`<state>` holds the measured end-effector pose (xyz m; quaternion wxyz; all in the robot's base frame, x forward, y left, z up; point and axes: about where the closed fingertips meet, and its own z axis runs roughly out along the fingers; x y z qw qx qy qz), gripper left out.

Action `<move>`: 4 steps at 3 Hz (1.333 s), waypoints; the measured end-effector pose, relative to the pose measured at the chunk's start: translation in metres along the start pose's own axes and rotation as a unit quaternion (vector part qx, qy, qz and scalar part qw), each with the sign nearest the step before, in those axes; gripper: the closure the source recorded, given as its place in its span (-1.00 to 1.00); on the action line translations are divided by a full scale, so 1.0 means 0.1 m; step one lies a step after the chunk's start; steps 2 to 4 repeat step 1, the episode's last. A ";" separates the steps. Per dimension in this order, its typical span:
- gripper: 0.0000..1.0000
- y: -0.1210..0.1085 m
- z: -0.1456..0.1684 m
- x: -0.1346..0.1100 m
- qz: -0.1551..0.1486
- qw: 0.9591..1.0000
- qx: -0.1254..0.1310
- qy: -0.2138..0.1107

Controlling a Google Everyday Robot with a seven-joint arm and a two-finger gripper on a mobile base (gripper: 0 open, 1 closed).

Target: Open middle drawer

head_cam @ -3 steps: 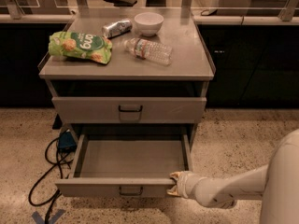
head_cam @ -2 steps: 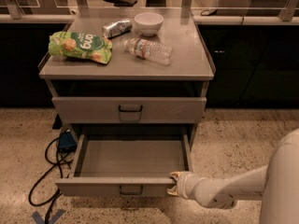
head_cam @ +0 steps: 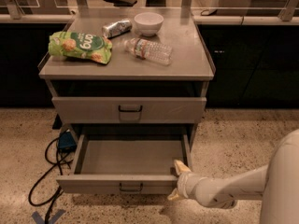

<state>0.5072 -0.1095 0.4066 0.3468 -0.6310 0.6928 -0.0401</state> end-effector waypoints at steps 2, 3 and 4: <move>-1.00 0.00 0.00 0.00 0.000 1.000 0.000 0.000; -1.00 0.00 0.00 0.00 0.000 1.000 0.000 0.000; -1.00 0.00 0.00 0.00 0.000 1.000 0.000 0.000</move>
Offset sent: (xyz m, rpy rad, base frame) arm 0.0000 0.0000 0.0000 0.0000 0.0000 0.0000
